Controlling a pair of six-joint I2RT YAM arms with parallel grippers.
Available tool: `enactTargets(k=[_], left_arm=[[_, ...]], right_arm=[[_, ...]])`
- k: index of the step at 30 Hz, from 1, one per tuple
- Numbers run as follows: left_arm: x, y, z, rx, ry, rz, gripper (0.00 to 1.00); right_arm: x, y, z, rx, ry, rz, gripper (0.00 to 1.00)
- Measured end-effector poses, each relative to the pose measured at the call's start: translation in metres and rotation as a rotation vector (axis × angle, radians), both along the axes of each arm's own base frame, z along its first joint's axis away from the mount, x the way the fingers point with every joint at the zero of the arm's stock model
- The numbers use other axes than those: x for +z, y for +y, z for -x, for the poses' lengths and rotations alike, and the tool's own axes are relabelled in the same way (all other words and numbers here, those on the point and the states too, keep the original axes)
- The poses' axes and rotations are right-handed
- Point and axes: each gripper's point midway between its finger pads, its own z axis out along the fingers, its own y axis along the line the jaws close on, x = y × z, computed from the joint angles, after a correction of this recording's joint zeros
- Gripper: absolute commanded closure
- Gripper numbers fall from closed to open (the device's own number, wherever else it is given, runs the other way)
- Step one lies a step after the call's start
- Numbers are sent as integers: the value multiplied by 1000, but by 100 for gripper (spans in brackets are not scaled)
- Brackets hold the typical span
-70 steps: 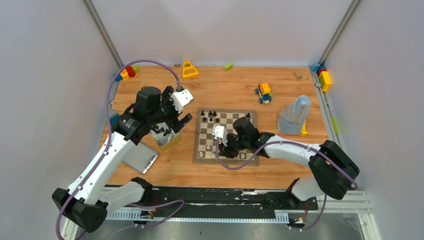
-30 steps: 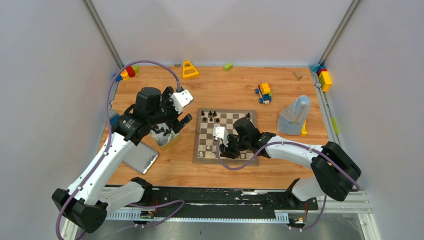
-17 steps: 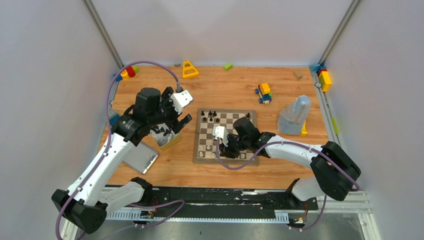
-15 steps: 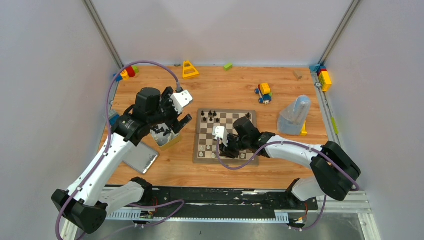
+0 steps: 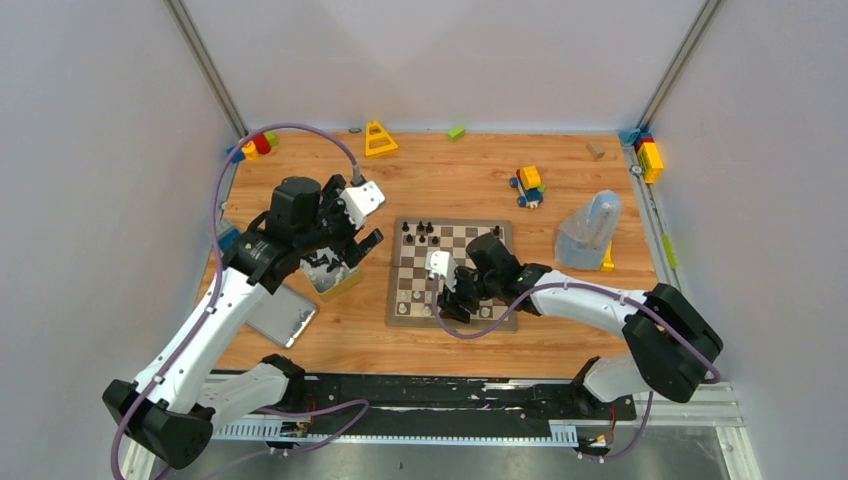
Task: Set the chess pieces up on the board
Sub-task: Place the chess piece on the chessboard, then move the storage box to the center of the board.
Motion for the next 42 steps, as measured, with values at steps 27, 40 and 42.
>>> enactTargets(k=[27, 40, 42], left_arm=[[-138, 172, -130, 640, 398, -246, 8], [-201, 174, -147, 478, 545, -401, 53], [-208, 169, -146, 433, 574, -400, 61]], right_arm=[[135, -50, -74, -328, -273, -201, 35], [130, -59, -76, -347, -245, -195, 35], [130, -60, -77, -352, -245, -194, 35]])
